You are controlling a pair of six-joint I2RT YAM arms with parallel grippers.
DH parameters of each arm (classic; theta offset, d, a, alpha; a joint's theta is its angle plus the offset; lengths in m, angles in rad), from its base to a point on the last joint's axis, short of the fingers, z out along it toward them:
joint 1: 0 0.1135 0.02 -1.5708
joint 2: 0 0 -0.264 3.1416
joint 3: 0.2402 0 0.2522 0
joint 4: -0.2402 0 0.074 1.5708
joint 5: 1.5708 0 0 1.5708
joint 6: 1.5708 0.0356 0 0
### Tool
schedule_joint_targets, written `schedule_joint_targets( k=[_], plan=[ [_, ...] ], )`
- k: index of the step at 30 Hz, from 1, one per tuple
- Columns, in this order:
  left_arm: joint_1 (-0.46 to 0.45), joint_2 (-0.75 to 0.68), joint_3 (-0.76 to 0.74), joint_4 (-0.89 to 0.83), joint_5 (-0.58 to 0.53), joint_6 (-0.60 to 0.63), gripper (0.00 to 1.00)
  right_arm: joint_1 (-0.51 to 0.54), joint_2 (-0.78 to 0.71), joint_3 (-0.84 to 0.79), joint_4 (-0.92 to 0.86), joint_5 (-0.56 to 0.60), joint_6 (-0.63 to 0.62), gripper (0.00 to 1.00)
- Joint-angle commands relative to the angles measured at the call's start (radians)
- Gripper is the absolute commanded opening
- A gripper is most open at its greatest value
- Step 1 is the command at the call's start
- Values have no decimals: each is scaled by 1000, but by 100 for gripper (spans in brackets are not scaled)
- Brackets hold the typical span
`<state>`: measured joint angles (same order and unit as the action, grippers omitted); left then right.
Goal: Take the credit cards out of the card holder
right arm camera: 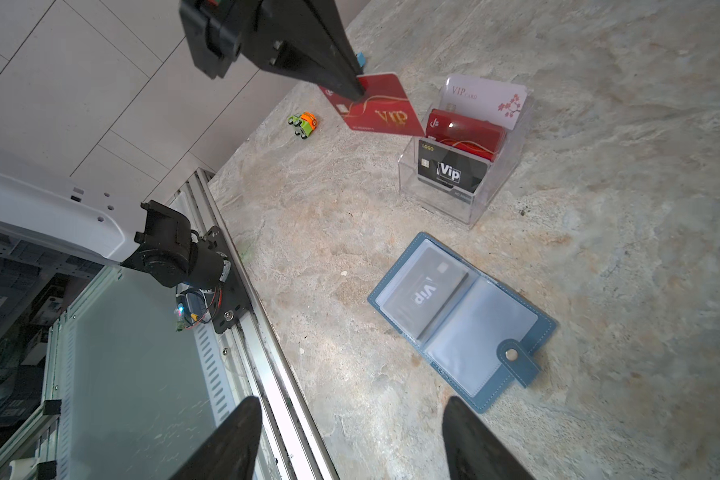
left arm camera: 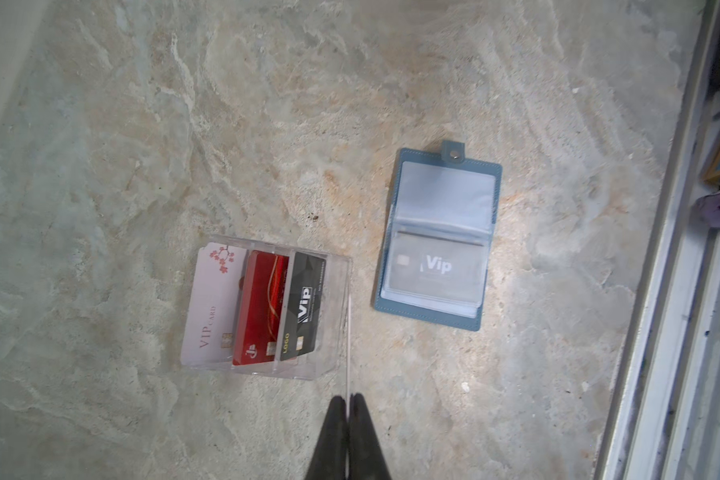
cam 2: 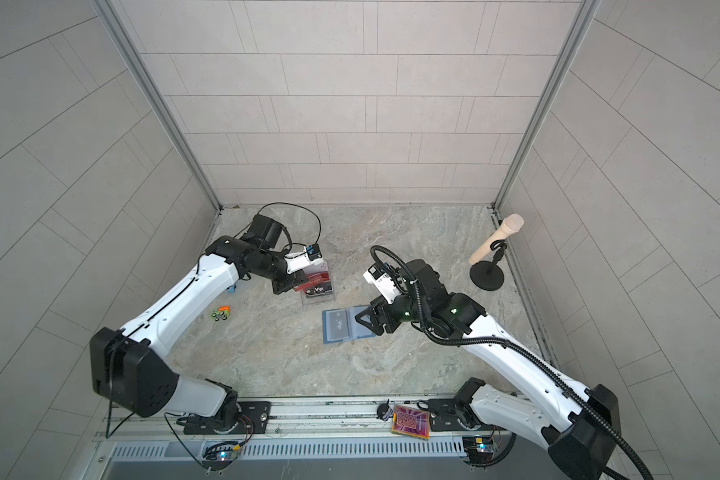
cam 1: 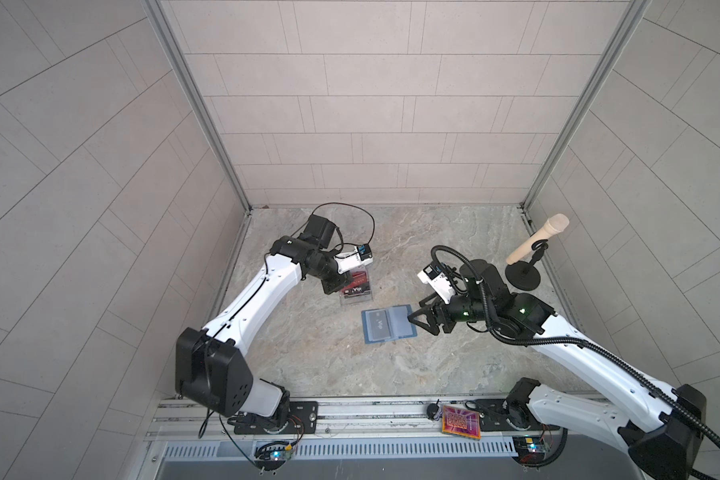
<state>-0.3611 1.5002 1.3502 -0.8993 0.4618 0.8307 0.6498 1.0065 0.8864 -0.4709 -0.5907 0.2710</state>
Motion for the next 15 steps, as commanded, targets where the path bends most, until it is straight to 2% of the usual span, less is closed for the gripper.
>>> schedule_joint_targets(
  k=[1, 7, 15],
  plan=[
    [17, 80, 63, -71, -37, 81, 0, -5, -30, -14, 23, 20, 13, 72],
    [27, 158, 85, -29, 11, 118, 0, -6, -67, -45, 14, 54, 28, 73],
    [31, 284, 180, -67, -15, 174, 0, -9, -94, -83, 27, 77, 39, 74]
  ],
)
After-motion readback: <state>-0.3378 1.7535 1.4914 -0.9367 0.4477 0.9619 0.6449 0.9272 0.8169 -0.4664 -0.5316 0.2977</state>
